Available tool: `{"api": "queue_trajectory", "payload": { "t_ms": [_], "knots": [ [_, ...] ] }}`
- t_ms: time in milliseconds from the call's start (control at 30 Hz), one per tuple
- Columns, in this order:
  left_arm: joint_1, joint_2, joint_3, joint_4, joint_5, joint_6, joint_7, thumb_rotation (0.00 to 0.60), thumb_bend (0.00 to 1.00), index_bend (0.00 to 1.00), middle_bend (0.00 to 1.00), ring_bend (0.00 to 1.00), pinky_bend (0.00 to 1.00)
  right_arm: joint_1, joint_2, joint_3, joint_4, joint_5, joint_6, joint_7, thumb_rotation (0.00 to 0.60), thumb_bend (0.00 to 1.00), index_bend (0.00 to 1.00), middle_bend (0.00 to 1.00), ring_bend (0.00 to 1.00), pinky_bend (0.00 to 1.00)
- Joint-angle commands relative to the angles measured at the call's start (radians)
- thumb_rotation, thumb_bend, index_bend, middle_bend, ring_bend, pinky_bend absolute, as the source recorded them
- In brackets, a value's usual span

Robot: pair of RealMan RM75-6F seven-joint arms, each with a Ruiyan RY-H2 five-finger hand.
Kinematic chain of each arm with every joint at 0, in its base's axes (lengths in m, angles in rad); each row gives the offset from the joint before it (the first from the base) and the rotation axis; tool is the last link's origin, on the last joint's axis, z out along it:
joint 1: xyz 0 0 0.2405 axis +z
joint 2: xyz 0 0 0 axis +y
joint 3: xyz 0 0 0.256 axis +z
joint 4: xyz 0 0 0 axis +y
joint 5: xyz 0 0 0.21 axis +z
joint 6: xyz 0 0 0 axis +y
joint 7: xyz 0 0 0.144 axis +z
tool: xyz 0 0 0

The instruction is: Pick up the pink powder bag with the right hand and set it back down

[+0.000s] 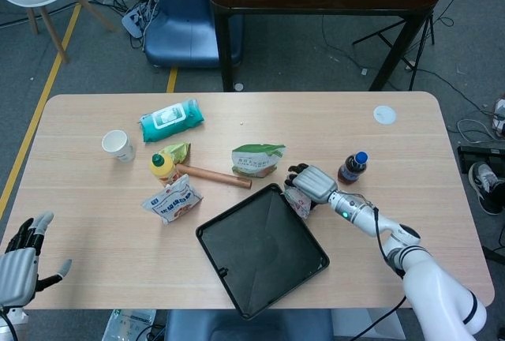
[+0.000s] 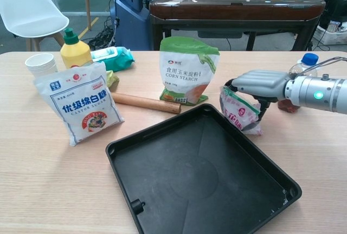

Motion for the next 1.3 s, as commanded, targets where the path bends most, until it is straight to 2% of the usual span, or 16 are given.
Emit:
{"api": "queue_trajectory", "payload": {
  "t_ms": [33,200,400,567,900,1100,1300],
  "knots": [
    [0.000,0.000,0.000,-0.001,0.001,0.000,0.001,0.600,0.23,0.08,0.09,0.03,0.13,-0.013,-0.019,0.004,0.034,0.010,0.020,0.009,0.600,0.36,0.63,0.54,0.36,0.39],
    [-0.001,0.001,-0.001,-0.004,0.003,0.000,0.006,0.600,0.23,0.08,0.09,0.03,0.13,-0.029,-0.030,0.012,0.079,0.024,0.053,0.019,0.600,0.48,0.72,0.62,0.53,0.57],
    [-0.003,0.005,-0.002,-0.009,0.006,0.000,0.012,0.600,0.23,0.08,0.09,0.03,0.13,-0.042,0.007,0.027,0.068,0.031,0.142,-0.060,0.600,0.49,0.72,0.64,0.63,0.67],
    [-0.008,0.006,-0.004,-0.007,0.010,-0.005,0.011,0.600,0.23,0.08,0.09,0.03,0.13,-0.047,0.081,0.061,-0.045,0.048,0.217,-0.277,0.600,0.49,0.73,0.67,0.68,0.70],
    [-0.010,-0.001,-0.003,0.016,0.013,-0.010,-0.021,0.600,0.23,0.08,0.09,0.03,0.13,-0.053,0.279,0.151,-0.542,0.131,0.173,-0.860,0.600,0.49,0.74,0.77,0.78,0.80],
    [-0.009,-0.002,-0.004,0.031,0.013,-0.010,-0.043,0.600,0.23,0.08,0.09,0.03,0.13,-0.059,0.280,0.189,-0.642,0.148,0.177,-1.145,0.600,0.49,0.77,0.82,0.84,0.88],
    [-0.009,-0.005,-0.005,0.045,0.013,-0.011,-0.061,0.600,0.23,0.08,0.09,0.03,0.13,-0.059,0.253,0.214,-0.682,0.166,0.161,-1.340,0.600,0.49,0.78,0.84,0.87,0.91]
  ]
}}
